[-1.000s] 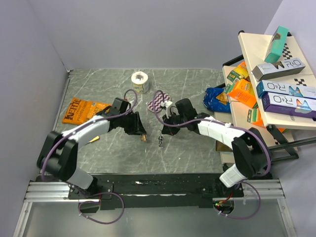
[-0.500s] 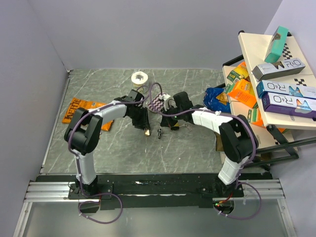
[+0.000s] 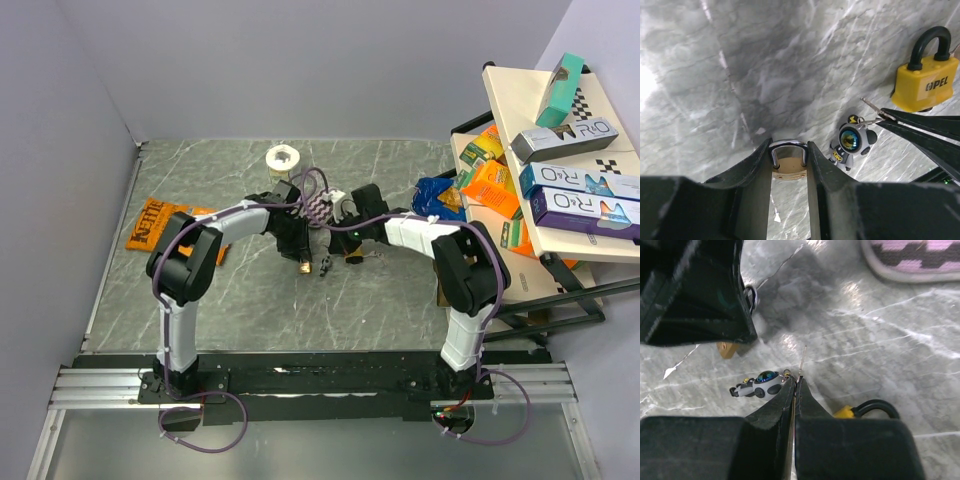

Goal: Lock with the key
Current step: Place the key at the center of the board.

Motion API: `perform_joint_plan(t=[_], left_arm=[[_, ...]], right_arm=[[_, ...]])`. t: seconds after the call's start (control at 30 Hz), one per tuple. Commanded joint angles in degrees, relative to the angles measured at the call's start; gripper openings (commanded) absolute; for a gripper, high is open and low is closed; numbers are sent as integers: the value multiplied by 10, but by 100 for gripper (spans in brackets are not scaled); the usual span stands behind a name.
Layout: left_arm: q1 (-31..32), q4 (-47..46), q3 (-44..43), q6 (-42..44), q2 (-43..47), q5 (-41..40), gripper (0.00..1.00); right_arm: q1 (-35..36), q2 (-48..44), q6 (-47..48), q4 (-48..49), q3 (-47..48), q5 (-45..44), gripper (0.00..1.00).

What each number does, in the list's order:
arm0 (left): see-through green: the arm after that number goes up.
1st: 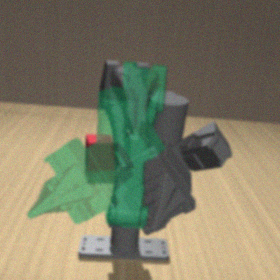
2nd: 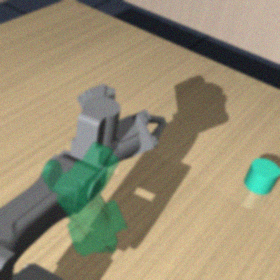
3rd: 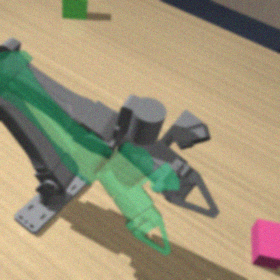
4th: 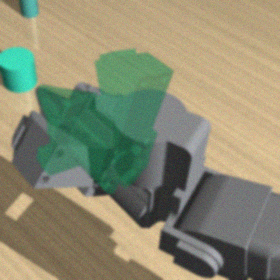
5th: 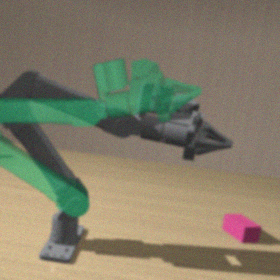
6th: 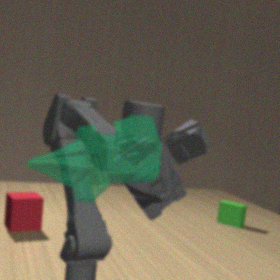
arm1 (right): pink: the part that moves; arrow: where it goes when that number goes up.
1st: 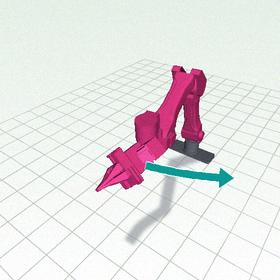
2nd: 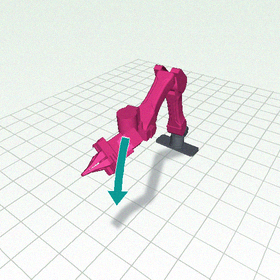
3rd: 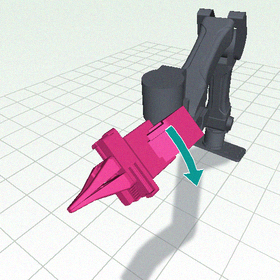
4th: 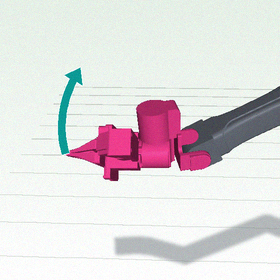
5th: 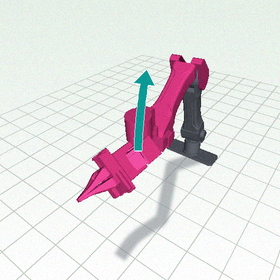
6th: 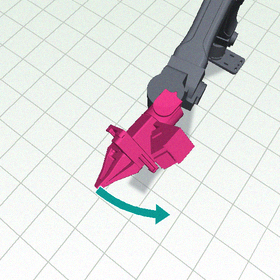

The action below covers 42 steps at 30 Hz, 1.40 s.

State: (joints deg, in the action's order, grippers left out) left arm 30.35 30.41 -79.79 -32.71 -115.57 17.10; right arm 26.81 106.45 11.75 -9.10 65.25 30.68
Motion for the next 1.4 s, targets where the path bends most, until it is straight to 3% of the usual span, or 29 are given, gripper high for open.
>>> perform_joint_plan(t=[0.0,0.23,0.4,0.67,0.8,1.03,1.2,1.37], left_arm=[[9,4,-16,-8,-20,-10,1],[9,18,-33,-4,-37,-26,3],[9,21,-34,-6,-39,-37,10],[8,20,-19,-4,-15,-56,53],[1,20,-11,2,10,-63,64],[-41,15,42,30,133,-65,68],[-107,28,102,59,234,-56,85],[-218,73,140,90,348,-60,99]], right_arm=[[-8,20,20,12,42,6,0],[-8,40,25,15,62,10,0],[-8,46,32,16,69,8,7],[-7,24,36,18,64,6,41],[-8,3,36,9,65,4,52],[-8,-75,34,-8,52,18,66],[-7,-149,28,-30,42,32,79],[-6,-218,22,-52,32,33,94]])
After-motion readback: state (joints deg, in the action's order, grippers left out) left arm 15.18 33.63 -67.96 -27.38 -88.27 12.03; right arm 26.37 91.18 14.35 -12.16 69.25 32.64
